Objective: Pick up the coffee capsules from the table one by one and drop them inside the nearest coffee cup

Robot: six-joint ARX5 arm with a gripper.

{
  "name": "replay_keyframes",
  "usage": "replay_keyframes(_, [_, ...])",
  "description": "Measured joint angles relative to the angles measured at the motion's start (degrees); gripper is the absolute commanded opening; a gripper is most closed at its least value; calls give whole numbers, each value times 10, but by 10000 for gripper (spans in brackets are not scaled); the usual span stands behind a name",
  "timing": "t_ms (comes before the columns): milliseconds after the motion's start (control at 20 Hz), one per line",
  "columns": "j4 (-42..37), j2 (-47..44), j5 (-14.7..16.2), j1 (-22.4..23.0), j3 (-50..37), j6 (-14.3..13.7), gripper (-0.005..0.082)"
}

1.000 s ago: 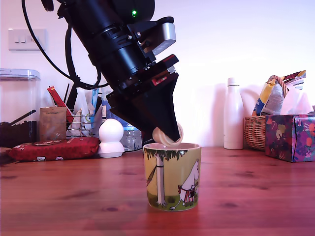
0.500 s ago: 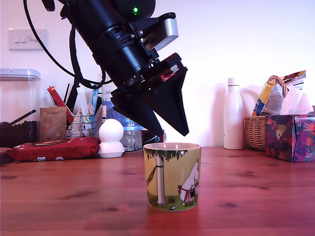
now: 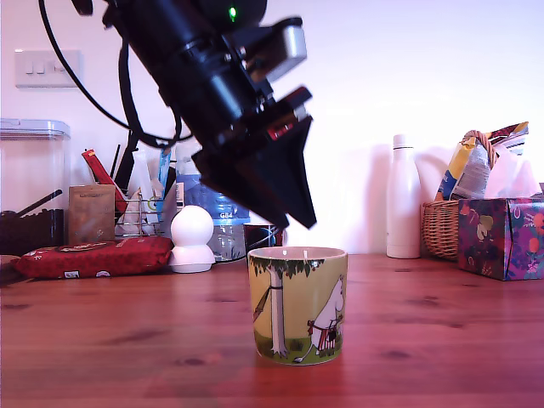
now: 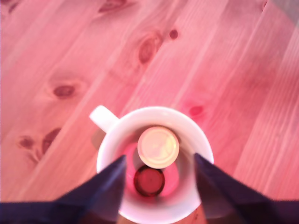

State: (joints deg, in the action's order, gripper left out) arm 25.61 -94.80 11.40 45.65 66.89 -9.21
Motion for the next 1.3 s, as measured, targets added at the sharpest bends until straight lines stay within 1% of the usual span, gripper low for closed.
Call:
replay_keyframes(150, [-14, 30, 0, -4, 0, 0, -21])
replay_keyframes(250, [-30, 50, 9, -10, 0, 0, -21])
replay_keyframes(450, [-42, 83, 41, -36, 0, 0, -21])
replay_keyframes(500, [-42, 91, 54, -46, 0, 0, -21])
replay_keyframes(550, [-43, 98, 72, -59, 0, -5, -21])
replay_keyframes(600, [-47, 105, 91, -75, -2, -8, -21])
replay_keyframes(700, [-70, 124, 106, -109, -22, -9, -21])
replay_keyframes(850, [-97, 154, 107, -168, -71, -9, -21])
replay_keyframes(1000, [-125, 180, 110, -231, -122, 0, -21])
replay_keyframes(1200, [-184, 231, 117, -325, -206, 28, -21])
replay_keyframes(1300, [-205, 255, 126, -370, -243, 32, -21])
